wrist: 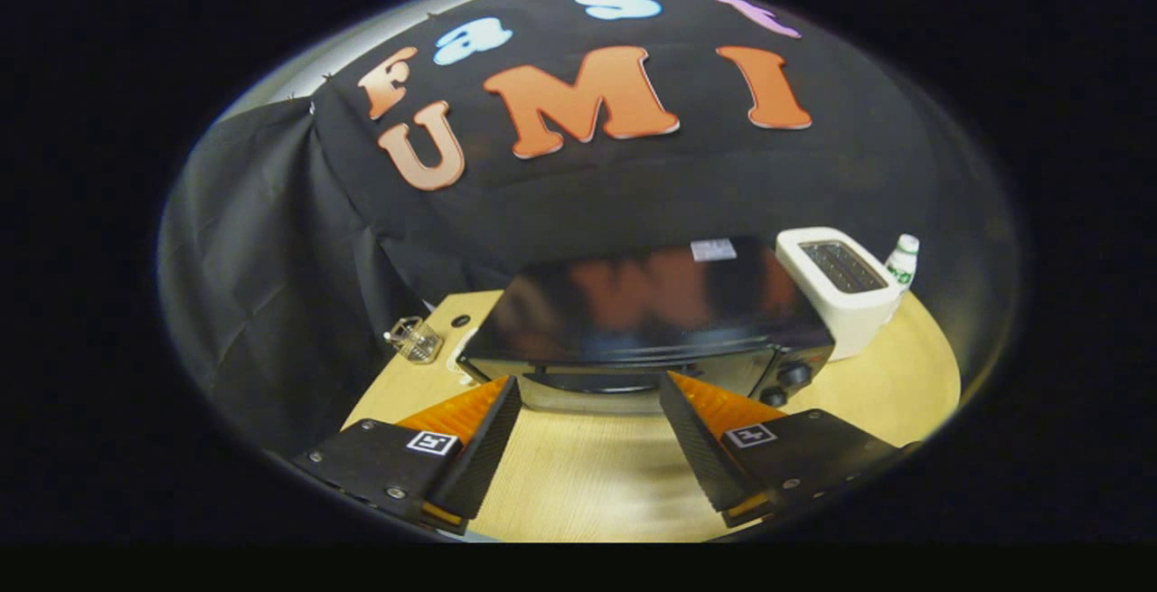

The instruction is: Open the toaster oven, put the food inside, and close the toaster oven door.

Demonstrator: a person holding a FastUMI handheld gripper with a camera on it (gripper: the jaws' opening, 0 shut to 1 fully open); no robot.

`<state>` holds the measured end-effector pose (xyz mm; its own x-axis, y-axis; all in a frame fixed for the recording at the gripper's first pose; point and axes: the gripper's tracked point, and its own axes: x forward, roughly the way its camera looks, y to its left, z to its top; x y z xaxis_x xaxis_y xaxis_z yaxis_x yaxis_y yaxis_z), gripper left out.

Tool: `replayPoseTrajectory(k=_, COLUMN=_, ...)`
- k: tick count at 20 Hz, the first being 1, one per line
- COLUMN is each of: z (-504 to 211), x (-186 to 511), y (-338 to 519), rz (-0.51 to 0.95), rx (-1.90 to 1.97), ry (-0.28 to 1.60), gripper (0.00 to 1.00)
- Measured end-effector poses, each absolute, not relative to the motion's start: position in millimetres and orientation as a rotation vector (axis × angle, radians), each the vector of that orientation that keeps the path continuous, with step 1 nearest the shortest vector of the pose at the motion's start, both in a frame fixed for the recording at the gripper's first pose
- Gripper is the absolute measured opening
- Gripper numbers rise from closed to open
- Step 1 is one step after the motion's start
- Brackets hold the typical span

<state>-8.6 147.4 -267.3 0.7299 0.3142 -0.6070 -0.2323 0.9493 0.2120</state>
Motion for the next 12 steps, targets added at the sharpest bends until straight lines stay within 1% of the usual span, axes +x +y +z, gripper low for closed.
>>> replayPoseTrajectory(k=2, z=-231.1, x=-1.2, y=137.5, rz=0.304, rx=0.1, ry=0.592, gripper=0.96)
replayPoseTrajectory(k=4, z=-188.3, x=7.5, y=127.9, rz=0.306, rx=0.068, ry=0.479, gripper=0.98)
replayPoseTrajectory(k=6, z=-147.9, x=13.6, y=115.3, rz=0.299, rx=0.02, ry=0.364, gripper=0.98)
replayPoseTrajectory(k=9, z=-96.3, x=15.3, y=106.3, rz=0.288, rx=0.003, ry=0.255, gripper=0.98)
replayPoseTrajectory(k=12, z=-44.4, x=13.9, y=90.1, rz=0.246, rx=-0.008, ry=0.142, gripper=0.99)
